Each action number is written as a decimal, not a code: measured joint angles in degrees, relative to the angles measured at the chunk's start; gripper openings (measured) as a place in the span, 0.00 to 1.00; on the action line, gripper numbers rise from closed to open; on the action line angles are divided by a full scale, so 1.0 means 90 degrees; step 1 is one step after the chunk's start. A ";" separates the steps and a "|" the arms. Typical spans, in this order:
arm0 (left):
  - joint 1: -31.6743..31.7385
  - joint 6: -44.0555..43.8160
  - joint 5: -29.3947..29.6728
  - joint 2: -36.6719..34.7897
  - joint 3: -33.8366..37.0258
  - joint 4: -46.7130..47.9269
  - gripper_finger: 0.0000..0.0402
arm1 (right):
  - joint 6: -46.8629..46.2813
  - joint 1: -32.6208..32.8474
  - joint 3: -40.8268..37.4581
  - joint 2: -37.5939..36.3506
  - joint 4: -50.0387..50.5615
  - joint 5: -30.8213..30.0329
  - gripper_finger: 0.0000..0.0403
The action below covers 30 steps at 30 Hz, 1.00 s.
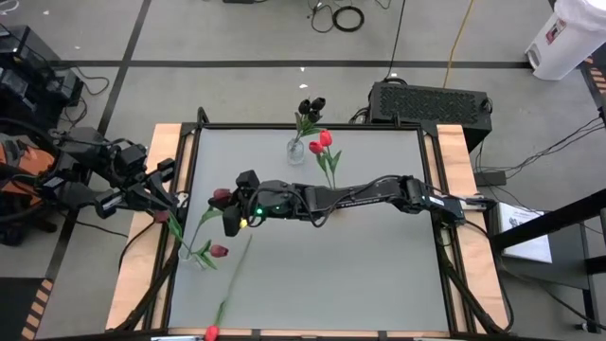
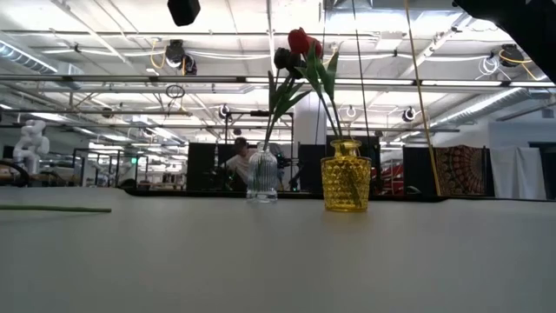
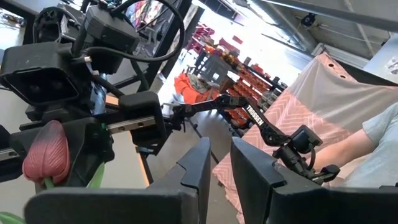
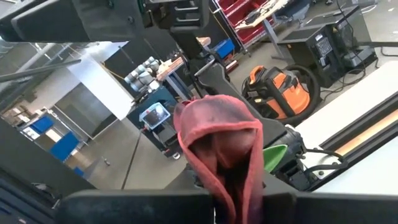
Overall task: Sort flowers into vase by color
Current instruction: Put the red tulip into the bottom transparent bin
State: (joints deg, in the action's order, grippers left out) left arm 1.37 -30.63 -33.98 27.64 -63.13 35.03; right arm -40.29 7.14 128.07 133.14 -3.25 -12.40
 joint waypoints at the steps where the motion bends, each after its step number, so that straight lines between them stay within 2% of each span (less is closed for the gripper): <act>1: 0.0000 0.0000 0.0000 0.0000 0.0000 -0.0001 0.17 | 0.0000 0.0002 0.0000 0.0000 0.0000 0.0000 0.00; 7: 0.0000 0.0000 0.0000 0.0000 0.0000 0.0000 0.17 | 0.0002 -0.0003 0.0000 0.0000 0.0000 0.0041 0.04; 30: 0.0000 -0.0005 0.0000 0.0000 0.0000 -0.0002 0.17 | -0.0277 -0.0005 -0.0002 0.0002 0.0005 0.0217 0.41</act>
State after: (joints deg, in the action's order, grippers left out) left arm 1.37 -30.68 -33.98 27.64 -63.13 35.00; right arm -42.79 7.09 128.05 133.16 -3.20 -10.45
